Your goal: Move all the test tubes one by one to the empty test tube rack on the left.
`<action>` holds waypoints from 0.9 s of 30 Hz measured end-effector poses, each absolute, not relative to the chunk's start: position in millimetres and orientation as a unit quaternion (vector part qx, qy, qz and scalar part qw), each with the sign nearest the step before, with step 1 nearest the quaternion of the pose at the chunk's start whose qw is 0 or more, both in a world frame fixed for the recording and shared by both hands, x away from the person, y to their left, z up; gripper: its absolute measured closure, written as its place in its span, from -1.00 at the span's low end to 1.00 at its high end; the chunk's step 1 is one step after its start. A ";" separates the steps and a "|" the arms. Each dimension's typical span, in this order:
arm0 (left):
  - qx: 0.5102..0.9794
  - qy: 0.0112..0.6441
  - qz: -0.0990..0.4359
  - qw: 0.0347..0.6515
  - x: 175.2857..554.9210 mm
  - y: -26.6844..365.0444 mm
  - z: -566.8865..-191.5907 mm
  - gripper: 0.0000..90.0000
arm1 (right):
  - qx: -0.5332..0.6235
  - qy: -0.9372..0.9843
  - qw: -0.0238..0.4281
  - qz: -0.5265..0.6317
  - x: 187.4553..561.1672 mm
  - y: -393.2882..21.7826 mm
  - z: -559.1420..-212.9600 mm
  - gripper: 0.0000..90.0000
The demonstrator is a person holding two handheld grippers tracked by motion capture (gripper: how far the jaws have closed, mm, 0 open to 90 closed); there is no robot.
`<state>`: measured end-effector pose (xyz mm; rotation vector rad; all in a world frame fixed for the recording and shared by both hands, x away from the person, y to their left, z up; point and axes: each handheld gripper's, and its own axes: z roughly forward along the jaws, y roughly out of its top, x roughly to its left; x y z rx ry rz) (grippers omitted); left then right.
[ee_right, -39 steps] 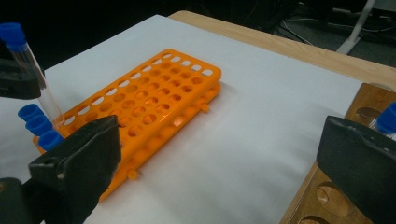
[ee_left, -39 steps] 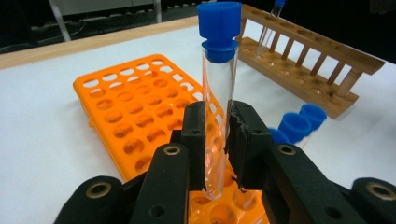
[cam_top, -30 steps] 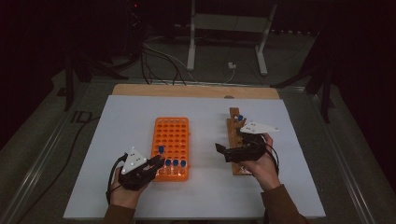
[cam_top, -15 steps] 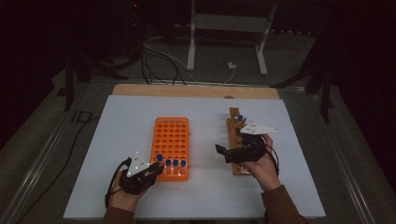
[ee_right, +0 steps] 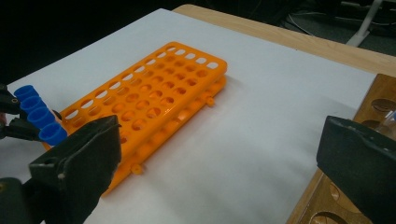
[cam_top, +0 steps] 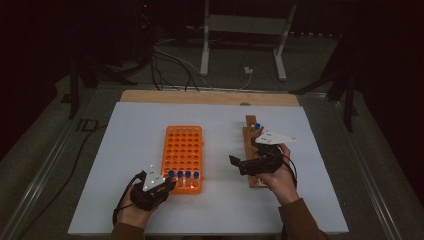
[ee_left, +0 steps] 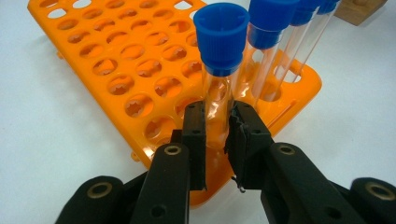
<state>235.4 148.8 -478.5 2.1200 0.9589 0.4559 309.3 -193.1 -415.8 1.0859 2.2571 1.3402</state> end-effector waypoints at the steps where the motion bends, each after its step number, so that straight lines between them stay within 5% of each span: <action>1: 0.828 0.375 0.178 0.376 235.5 148.9 -478.6 0.73 | 0.378 0.786 0.149 0.466 309.4 -193.0 -415.8 -0.99; 6: 0.826 0.375 0.174 0.383 235.8 150.8 -479.2 0.70 | 0.379 0.786 0.150 0.465 309.6 -193.5 -415.5 -0.99; 12: 0.812 0.367 0.169 0.421 234.3 157.3 -473.9 0.40 | 0.381 0.784 0.154 0.466 310.6 -197.0 -414.0 -0.99; 23: 0.774 0.383 0.188 0.467 232.9 172.7 -460.9 -0.54 | 0.391 0.781 0.164 0.459 316.6 -205.6 -412.1 -0.99; 27: 0.761 0.398 0.194 0.475 233.4 181.0 -457.5 -0.73 | 0.399 0.783 0.176 0.444 321.8 -209.9 -414.7 -0.99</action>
